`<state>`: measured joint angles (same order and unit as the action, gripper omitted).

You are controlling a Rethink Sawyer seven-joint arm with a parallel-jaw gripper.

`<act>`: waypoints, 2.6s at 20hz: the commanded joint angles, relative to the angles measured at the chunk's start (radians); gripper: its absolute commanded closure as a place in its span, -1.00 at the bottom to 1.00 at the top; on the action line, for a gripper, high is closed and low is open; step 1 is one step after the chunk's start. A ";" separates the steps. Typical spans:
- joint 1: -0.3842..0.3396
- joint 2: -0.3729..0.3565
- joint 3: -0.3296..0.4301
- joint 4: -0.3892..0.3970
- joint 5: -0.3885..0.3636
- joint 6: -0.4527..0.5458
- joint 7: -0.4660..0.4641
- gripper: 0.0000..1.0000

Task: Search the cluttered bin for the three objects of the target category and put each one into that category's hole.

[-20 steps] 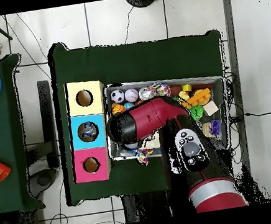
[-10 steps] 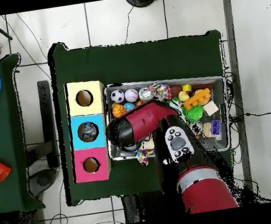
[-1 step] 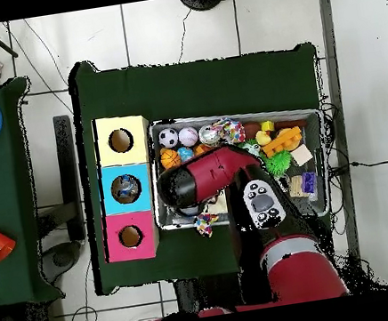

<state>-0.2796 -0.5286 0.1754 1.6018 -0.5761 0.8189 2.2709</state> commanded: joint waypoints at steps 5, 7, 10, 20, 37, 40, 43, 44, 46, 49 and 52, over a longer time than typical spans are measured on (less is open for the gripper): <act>-0.034 0.055 0.027 -0.078 0.033 0.067 -0.057 -1.00; -0.037 0.053 0.030 -0.078 0.036 0.077 -0.067 -1.00; -0.045 0.049 0.037 -0.074 0.043 0.089 -0.082 1.00; -0.072 0.038 0.061 -0.043 0.065 0.080 -0.116 1.00; -0.268 -0.199 0.218 0.167 0.211 0.116 -0.244 1.00; -0.279 -0.258 0.224 0.177 0.215 0.154 -0.252 1.00; -0.284 -0.319 0.229 0.176 0.217 0.205 -0.264 1.00; -0.283 -0.346 0.232 0.177 0.222 0.223 -0.262 1.00; -0.279 -0.397 0.236 0.181 0.229 0.236 -0.258 1.00; -0.268 -0.432 0.239 0.178 0.219 0.203 -0.234 1.00; -0.251 -0.458 0.233 0.160 0.184 0.184 -0.221 1.00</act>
<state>-0.5479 -0.8792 0.3250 1.7233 -0.3864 0.9475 2.2709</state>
